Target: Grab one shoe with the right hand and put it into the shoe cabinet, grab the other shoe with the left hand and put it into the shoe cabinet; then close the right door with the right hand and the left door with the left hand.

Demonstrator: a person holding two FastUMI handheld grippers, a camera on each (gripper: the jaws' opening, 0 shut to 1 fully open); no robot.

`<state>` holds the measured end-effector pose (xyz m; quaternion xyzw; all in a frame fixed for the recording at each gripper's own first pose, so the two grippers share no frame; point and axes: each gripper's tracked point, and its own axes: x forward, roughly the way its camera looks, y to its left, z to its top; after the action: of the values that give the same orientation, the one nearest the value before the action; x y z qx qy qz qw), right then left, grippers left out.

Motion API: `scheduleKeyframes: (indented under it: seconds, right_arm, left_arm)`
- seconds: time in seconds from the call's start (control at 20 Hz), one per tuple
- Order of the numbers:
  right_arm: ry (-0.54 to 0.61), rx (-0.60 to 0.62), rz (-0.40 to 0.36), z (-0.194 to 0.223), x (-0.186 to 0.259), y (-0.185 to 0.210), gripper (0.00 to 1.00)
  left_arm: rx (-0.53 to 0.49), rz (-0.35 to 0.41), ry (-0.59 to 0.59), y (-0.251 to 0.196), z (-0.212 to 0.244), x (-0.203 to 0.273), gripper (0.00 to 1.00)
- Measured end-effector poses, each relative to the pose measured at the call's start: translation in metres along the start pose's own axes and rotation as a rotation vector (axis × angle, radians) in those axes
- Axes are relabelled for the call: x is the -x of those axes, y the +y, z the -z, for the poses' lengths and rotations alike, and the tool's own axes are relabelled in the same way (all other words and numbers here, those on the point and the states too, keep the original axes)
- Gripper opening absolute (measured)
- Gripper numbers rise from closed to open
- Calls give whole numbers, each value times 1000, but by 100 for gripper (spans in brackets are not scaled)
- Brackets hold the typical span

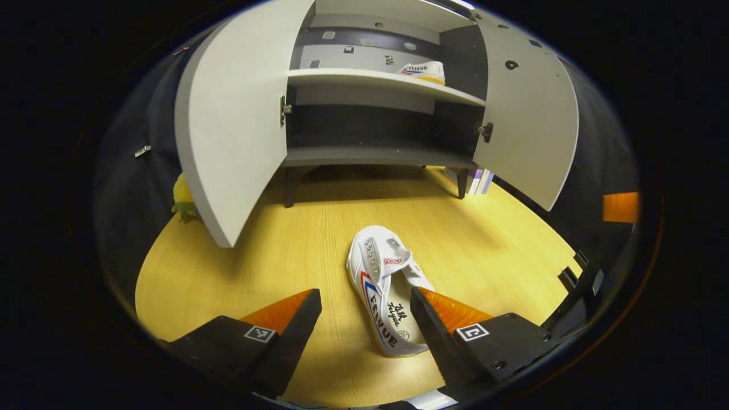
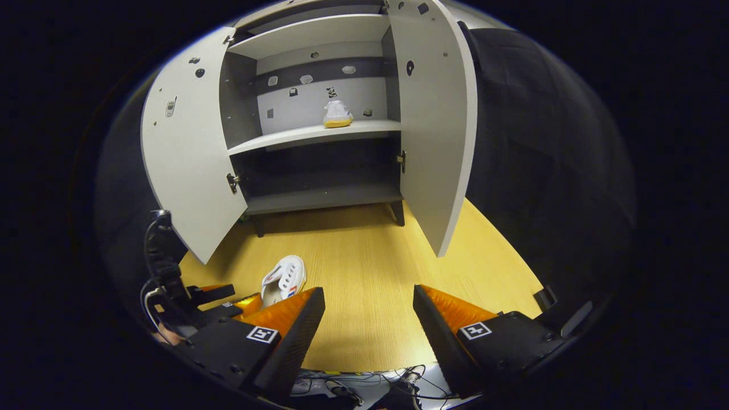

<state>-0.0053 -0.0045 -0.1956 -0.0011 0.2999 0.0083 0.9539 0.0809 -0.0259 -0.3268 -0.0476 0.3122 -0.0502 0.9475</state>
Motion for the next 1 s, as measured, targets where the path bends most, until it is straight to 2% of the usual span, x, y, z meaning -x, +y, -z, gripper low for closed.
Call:
scheduleKeyframes:
  seconds: [0.25,0.35,0.45,0.5,0.55,0.6,0.7,0.85,1.0]
  right_arm:
    - [15,68,-52,-2,-5,-9,99]
    - [13,77,-98,-7,-3,-8,100]
    - [-14,92,-146,-14,2,-8,99]
    - [-28,105,-156,-17,3,-11,99]
    - [-40,115,-163,-21,4,-14,99]
    - [-48,121,-169,-24,4,-17,99]
    - [-73,119,-175,-35,4,-23,99]
    - [-122,115,-182,-53,6,-30,99]
    - [-169,136,-183,-64,15,-41,100]
  left_arm:
    - [-68,-102,56,10,4,-45,95]
    - [-71,-126,72,8,2,-58,88]
    - [-73,-139,79,7,-1,-69,77]
    - [-76,-147,79,6,-3,-72,67]
    - [-87,-155,80,6,-6,-75,61]
    - [-102,-163,89,5,-6,-78,49]
    - [-114,-176,114,3,-4,-84,40]
    - [-116,-243,139,12,-3,-86,24]
    - [-131,-245,183,15,0,-86,12]
